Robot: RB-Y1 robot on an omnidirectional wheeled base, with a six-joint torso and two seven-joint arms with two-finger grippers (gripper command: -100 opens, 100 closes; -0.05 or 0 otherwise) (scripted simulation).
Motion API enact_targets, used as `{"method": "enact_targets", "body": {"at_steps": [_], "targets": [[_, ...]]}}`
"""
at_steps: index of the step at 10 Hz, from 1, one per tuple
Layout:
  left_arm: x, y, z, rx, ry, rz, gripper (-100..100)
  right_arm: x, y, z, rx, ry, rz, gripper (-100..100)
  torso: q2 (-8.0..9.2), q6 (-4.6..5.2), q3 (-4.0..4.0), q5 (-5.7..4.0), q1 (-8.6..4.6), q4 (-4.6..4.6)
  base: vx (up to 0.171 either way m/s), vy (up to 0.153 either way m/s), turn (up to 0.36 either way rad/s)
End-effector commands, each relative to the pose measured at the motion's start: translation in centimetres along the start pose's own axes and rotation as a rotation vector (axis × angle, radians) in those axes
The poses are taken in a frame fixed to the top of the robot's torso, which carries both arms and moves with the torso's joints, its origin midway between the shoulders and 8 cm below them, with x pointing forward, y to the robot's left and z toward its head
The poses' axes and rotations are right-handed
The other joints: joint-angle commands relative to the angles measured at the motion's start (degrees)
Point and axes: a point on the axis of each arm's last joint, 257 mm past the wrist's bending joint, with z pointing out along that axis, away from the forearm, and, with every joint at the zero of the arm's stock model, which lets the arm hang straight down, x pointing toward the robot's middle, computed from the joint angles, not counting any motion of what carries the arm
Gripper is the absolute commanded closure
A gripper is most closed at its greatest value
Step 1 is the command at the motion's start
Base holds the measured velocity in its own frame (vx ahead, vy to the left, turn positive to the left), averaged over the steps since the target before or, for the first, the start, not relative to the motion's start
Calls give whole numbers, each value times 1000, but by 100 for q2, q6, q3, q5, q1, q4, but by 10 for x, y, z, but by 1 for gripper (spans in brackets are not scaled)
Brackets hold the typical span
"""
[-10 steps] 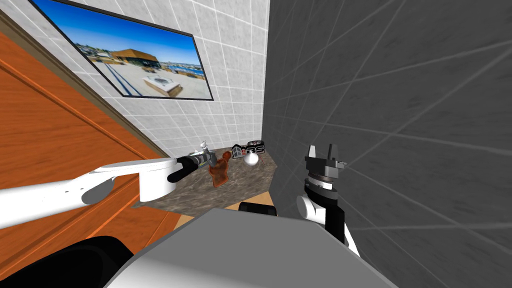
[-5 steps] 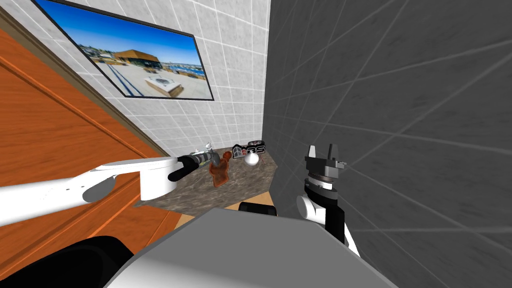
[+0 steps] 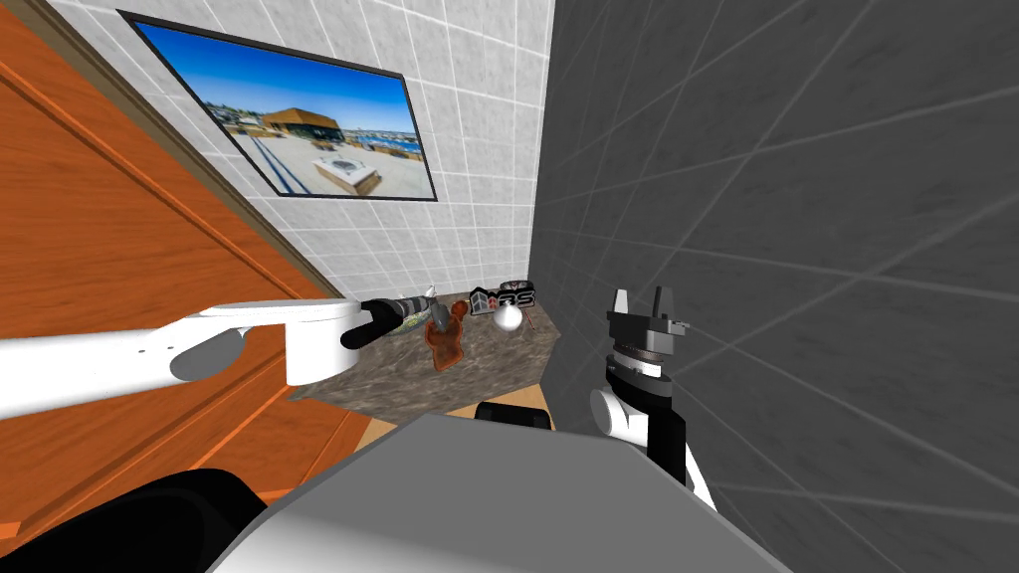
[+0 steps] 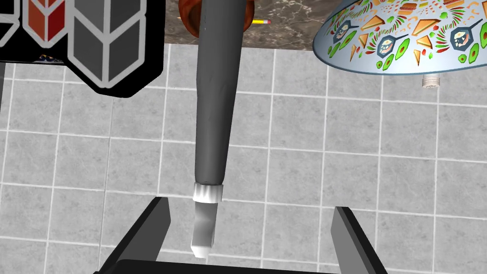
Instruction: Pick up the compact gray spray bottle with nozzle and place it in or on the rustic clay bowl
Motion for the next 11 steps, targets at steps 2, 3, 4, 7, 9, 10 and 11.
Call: {"method": "enact_targets", "body": {"at_steps": [2,3,4,7,9,10,11], "targets": [[-9,-21,-7,20,4,11,-100,0,0,0,0,0,0,0,2,0,1,1,4,0,12,46,87],[-12,-29,-11,29,4,18,-100,0,0,0,0,0,0,0,2,1,1,1,2,0,25,38,96],[-16,-37,-14,38,4,26,-100,0,0,0,0,0,0,0,-2,1,-1,0,0,-1,28,35,93],[-14,-31,-11,33,3,19,0,0,0,0,0,0,0,0,6,1,3,-1,-10,1,4,5,5],[-14,-31,-11,33,3,19,0,0,0,0,0,0,0,0,8,2,5,-2,-13,2,0,0,0],[-14,-31,-11,33,3,19,0,0,0,0,0,0,0,0,9,2,5,-2,-13,2,0,0,0],[-14,-31,-11,33,3,19,0,0,0,0,0,0,0,0,9,2,5,-2,-13,2,0,0,0]]}}
